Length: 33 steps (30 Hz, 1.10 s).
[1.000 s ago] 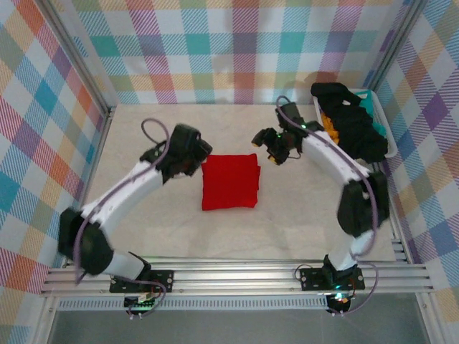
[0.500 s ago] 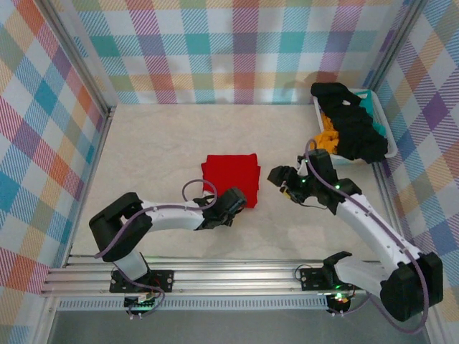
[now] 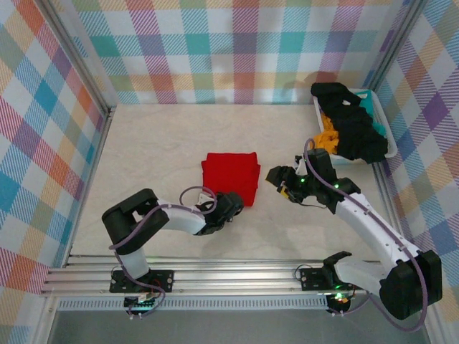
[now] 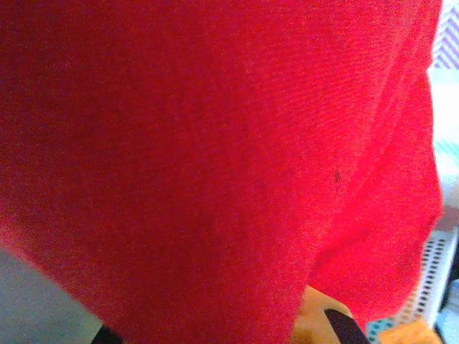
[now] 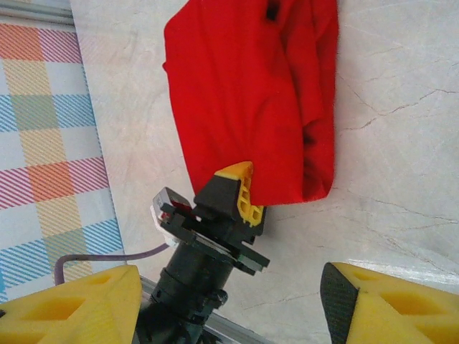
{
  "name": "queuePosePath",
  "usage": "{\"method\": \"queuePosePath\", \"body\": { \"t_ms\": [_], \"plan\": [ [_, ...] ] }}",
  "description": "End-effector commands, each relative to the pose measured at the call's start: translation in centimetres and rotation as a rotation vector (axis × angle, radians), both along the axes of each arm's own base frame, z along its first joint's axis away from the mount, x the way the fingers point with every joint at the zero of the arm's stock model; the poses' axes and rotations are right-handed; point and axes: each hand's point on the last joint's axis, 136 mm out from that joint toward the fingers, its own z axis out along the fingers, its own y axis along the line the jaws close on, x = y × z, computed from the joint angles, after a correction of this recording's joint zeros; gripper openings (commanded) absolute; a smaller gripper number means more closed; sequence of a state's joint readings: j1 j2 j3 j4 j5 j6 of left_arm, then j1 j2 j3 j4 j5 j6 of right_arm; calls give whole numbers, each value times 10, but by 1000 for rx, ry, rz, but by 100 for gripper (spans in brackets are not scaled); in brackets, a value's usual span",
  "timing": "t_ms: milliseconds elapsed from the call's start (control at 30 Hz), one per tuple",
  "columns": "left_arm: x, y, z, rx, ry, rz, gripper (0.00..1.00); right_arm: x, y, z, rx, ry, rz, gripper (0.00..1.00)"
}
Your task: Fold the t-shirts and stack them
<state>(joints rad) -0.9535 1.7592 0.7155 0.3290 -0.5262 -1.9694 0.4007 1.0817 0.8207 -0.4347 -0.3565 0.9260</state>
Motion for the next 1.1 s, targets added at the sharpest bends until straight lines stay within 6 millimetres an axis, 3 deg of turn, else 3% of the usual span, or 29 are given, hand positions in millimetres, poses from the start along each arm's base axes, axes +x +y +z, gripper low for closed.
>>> {"method": "queuePosePath", "body": {
  "t_ms": [0,233,400,500,600,800,1067],
  "plan": [
    [27,40,-1,-59,-20,171,0,-5,-2,6,-5,-25,5,67],
    [88,141,13,-22,-44,242,0,-14,-9,5,-24,-24,0,68],
    [144,209,22,28,-11,95,0,-15,-6,6,-15,-25,12,68],
    [165,246,16,28,9,26,0,-13,-4,7,-13,-24,20,68],
    [173,284,10,54,45,4,0,-9,-2,8,-12,-30,27,68],
    [195,331,10,62,40,14,0,-4,1,5,-11,-22,35,68],
    [236,357,13,74,14,8,0,-7,1,1,-15,-12,42,68]
  ]
}}
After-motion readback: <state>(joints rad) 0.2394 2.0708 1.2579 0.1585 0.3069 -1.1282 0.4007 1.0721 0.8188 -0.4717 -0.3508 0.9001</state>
